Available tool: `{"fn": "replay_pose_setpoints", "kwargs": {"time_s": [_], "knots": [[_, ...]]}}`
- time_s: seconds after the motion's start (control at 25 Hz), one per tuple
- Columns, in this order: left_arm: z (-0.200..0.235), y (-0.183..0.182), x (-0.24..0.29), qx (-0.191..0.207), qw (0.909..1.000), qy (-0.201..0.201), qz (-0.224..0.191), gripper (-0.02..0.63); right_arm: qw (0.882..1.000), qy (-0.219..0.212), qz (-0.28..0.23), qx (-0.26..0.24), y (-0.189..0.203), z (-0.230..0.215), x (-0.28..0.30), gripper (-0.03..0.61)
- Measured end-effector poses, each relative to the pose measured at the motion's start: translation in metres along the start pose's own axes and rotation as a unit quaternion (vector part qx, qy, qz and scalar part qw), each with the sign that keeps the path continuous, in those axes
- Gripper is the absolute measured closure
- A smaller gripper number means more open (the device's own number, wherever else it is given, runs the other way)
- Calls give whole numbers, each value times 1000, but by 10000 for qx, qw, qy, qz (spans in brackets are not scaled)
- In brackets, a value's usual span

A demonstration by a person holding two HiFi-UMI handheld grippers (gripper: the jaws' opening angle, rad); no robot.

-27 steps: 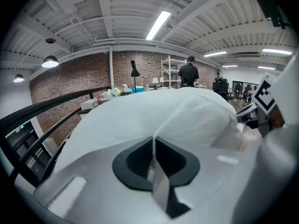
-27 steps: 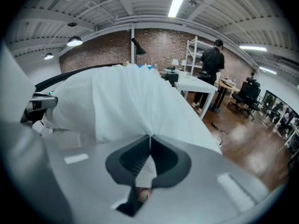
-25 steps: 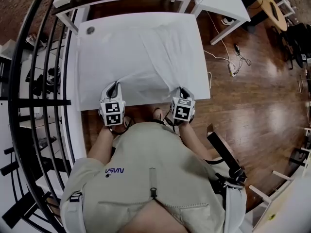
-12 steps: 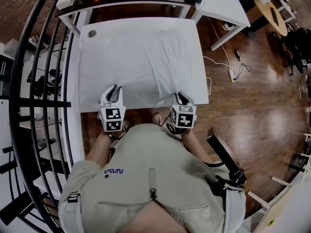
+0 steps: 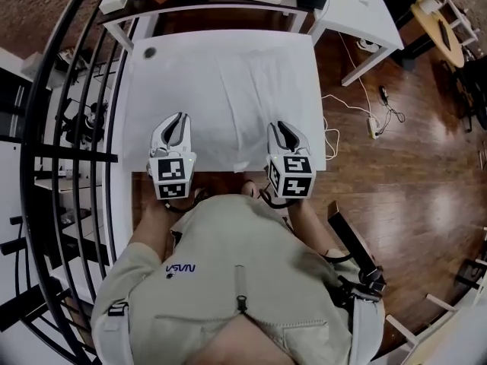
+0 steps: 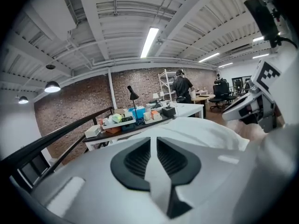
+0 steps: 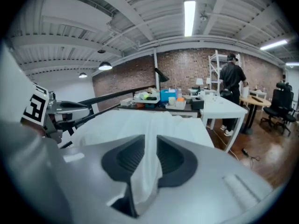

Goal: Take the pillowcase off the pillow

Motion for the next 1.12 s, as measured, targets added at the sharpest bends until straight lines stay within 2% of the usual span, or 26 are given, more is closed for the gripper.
{"fn": "replay_pose_setpoints", "kwargs": {"time_s": [0.08, 0.24, 0.48, 0.68, 0.88, 1.04, 1.12], "knots": [[-1, -14, 12, 4, 9999, -54, -89, 558, 9998, -89, -180, -72, -15, -6, 8, 499], [-1, -26, 28, -263, 9995, -25, -196, 532, 9988, -144, -428, -211, -39, -11, 25, 499], [16, -32, 64, -449, 9982, 392, -88, 417, 9983, -65, -431, -397, -71, -3, 58, 499], [38, -44, 99, -409, 9960, 788, 102, 402, 9984, 115, -286, -471, -97, 3, 87, 457], [56, -48, 139, -398, 9938, 1010, 238, 397, 9976, 358, -144, -567, -121, -1, 122, 436], [61, -41, 174, -279, 9931, 1026, 499, 377, 9967, 306, 189, -722, -130, -8, 157, 421], [61, -34, 189, -406, 9910, 1046, 732, 371, 9960, 202, 456, -737, -129, -14, 175, 414]]}}
Point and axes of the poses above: the fingertips, and each gripper's own axes: x forward along the fingers, z to its left, y out of its underside, the point moved 6 cm from there along -x, backward along the fingers
